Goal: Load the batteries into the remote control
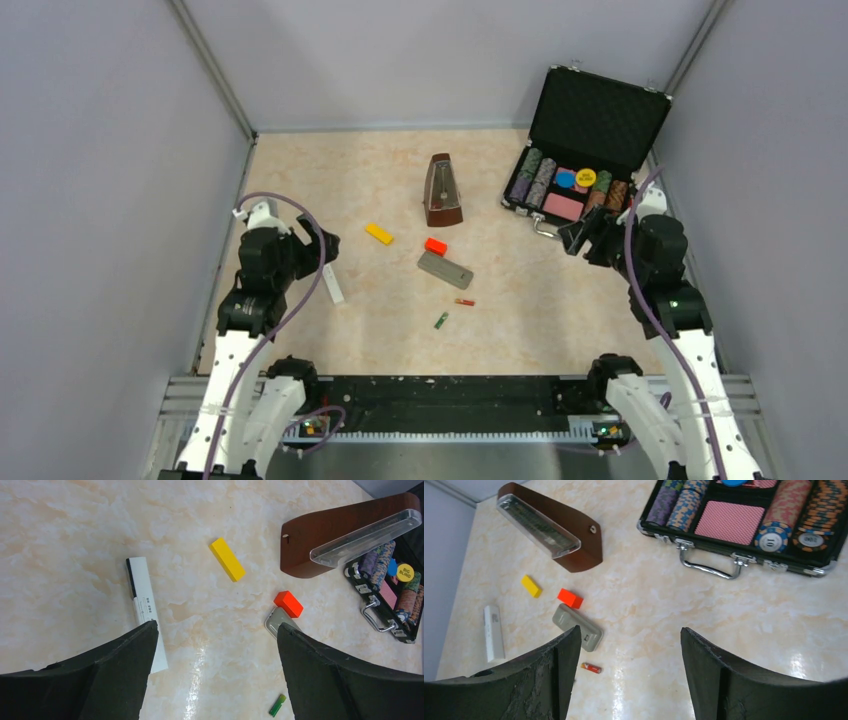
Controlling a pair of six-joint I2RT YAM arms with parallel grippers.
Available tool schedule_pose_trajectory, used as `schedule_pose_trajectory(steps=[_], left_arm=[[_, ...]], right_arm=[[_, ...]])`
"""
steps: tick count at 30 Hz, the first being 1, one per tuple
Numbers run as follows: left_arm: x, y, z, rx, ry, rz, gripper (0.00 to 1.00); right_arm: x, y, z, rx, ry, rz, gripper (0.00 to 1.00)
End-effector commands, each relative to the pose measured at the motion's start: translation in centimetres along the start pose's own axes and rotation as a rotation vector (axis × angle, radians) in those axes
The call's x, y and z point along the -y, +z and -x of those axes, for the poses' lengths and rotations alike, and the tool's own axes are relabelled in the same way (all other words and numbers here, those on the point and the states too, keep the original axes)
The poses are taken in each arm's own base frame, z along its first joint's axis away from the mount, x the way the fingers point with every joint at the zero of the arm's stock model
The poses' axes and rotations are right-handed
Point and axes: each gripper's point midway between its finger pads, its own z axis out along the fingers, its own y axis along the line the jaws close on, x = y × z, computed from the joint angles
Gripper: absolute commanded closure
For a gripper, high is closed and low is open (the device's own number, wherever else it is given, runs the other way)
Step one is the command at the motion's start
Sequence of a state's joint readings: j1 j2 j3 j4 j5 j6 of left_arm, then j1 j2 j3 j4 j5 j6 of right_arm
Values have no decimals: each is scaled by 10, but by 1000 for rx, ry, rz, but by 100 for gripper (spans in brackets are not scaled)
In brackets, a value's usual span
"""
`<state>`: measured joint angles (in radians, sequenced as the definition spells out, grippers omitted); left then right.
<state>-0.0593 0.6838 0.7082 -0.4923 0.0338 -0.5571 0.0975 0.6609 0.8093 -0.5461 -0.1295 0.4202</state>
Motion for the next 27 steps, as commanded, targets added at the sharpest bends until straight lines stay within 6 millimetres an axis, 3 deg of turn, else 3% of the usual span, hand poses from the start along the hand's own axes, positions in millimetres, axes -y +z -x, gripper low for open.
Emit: schedule_pose_trajectory(steps=[1,5,10,14,21,27], left_arm=[[-3,-8,19,63,5,42,2],[-19,-9,18,98,-24,118,1],[-23,-6,7,85,-47,108,1],[-25,-5,2,111,-79,90,3],[-12,-7,-15,33,4,-9,5],[-22,-5,-16,26,4,47,5]], right_arm=[[-28,2,5,18,2,151,28],[-34,8,-4,-15,17,181,28],[-54,20,-27,-78,10,229,25],[-79,36,-65,-176,-122,214,19],[-131,68,-137,-371,-436,271,12],[-141,116,-172,-449,-633,238,11]])
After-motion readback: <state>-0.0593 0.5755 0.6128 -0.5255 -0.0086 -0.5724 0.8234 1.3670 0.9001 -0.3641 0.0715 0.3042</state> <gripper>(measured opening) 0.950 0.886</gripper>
